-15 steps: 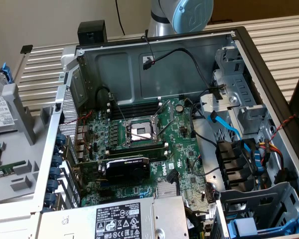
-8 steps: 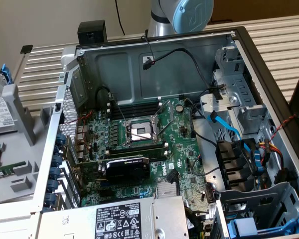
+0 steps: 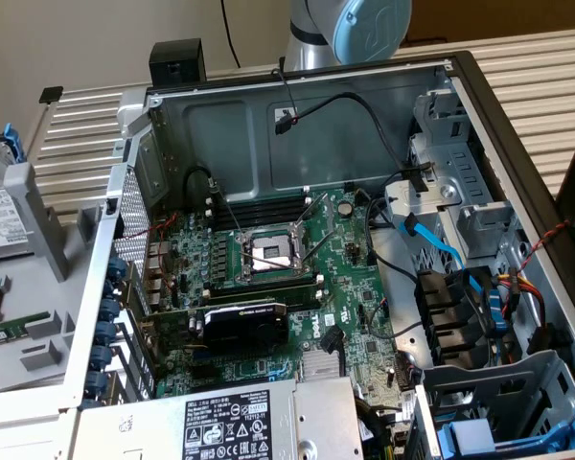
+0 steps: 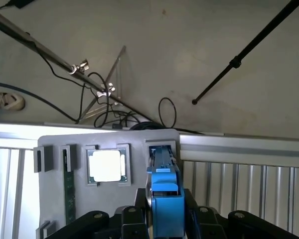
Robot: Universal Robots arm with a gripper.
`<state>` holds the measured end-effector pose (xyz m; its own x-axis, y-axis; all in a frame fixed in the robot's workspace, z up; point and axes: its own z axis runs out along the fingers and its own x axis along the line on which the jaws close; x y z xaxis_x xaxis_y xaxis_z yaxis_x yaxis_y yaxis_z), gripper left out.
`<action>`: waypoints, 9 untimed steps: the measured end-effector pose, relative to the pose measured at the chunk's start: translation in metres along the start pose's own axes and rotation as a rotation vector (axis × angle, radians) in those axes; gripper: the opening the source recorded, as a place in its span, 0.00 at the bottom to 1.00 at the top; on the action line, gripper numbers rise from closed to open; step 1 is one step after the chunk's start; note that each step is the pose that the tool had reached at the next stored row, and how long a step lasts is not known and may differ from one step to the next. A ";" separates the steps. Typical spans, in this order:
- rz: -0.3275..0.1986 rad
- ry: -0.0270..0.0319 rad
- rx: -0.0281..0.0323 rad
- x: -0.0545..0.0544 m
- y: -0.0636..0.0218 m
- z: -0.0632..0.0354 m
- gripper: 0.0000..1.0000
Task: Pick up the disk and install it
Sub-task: 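Pick up the disk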
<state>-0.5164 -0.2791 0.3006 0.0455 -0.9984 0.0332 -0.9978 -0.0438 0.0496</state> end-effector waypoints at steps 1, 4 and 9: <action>0.000 -0.0039 0.0011 0.000 0.0005 0.0000 0.38; -0.001 -0.0164 0.0043 0.000 0.0018 0.0000 0.38; -0.001 -0.0218 0.0055 0.000 0.0036 0.0001 0.38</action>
<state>-0.5200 -0.2792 0.3007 0.0454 -0.9989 0.0113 -0.9980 -0.0449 0.0442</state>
